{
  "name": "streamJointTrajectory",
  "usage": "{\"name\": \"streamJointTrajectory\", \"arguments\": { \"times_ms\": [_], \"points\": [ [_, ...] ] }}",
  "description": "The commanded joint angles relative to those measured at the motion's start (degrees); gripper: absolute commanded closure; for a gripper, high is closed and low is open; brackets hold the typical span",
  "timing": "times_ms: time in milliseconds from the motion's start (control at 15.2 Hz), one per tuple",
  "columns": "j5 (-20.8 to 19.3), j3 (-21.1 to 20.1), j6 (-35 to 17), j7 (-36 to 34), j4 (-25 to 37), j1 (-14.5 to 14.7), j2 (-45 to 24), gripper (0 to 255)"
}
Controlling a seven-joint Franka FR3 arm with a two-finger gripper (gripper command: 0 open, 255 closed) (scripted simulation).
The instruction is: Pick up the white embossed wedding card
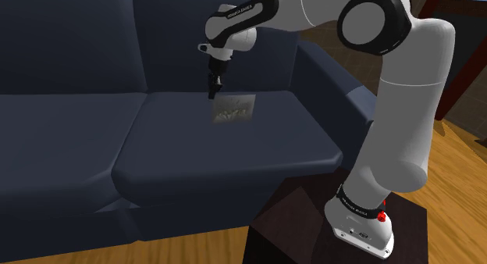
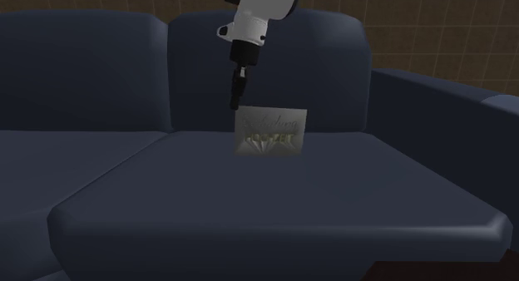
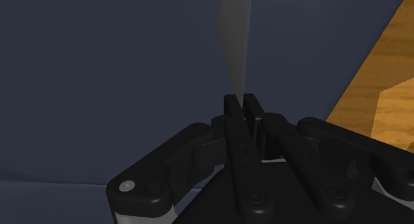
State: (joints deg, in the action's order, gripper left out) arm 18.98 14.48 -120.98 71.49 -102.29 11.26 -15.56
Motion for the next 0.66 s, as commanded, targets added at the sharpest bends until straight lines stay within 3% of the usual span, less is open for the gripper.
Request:
{"name": "streamJointTrajectory", "arguments": {
  "times_ms": [0, 594],
  "points": [
    [-0.4, 0.1, 1.4, -0.5, 0.8, 0.0, 0.6, 255],
    [-1.5, 0.4, 6.1, -2.0, 4.4, 0.0, 2.1, 255]
  ]
}}
